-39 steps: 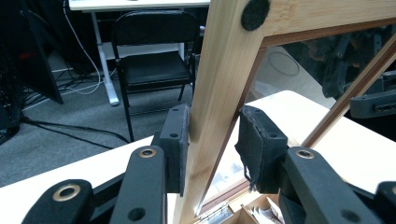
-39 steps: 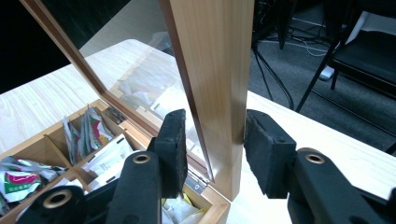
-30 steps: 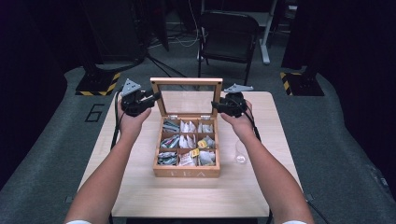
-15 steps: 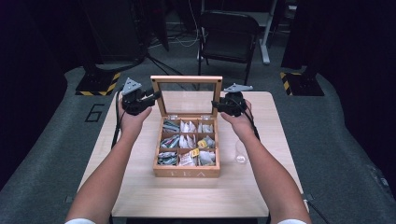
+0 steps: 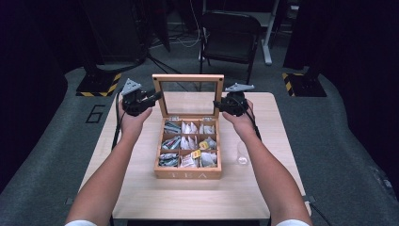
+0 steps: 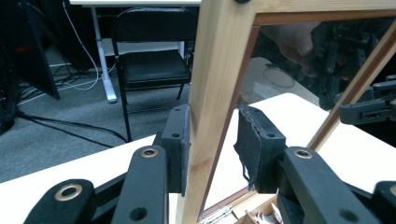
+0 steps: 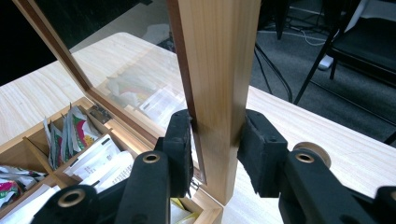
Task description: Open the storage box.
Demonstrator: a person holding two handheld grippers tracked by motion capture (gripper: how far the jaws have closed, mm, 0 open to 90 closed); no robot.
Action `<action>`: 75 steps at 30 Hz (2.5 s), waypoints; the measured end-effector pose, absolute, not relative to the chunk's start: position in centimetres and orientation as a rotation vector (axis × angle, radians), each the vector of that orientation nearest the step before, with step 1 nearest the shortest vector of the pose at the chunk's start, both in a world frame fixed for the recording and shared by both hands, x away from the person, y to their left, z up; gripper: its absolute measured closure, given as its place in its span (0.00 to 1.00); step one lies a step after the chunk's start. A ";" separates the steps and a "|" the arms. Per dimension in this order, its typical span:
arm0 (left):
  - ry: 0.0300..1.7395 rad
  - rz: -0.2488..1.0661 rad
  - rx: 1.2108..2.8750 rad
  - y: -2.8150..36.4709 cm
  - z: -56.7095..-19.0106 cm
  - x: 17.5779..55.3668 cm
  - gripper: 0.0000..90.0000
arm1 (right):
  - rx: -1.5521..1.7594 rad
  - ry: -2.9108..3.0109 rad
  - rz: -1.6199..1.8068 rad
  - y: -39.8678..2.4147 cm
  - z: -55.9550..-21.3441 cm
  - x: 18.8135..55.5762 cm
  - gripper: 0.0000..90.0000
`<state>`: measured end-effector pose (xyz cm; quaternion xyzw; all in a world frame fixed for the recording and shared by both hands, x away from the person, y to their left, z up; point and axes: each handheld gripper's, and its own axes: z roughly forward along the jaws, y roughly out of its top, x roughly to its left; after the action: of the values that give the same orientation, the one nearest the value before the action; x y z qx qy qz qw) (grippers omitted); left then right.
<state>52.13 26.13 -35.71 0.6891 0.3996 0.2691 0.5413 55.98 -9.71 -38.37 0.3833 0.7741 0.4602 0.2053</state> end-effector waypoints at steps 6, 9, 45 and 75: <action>0.941 0.640 1.658 26.1 -35.7 51.9 0.70 | 1.093 2.156 1.288 -9.7 -38.4 56.5 0.72; 0.939 0.638 1.658 26.1 -35.9 51.7 0.70 | 1.100 2.153 1.292 -9.7 -38.4 56.6 0.72; 0.956 0.615 1.665 27.4 -37.3 50.0 0.69 | 1.265 2.130 1.268 -9.2 -38.5 59.5 0.72; 0.985 0.603 1.662 27.9 -38.1 49.9 0.65 | 1.257 2.141 1.241 -9.6 -38.5 58.9 0.59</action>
<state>49.86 27.88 -38.08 0.6961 0.4127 0.2525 0.5304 58.95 -9.56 -38.55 0.4454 0.7585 0.4396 0.1821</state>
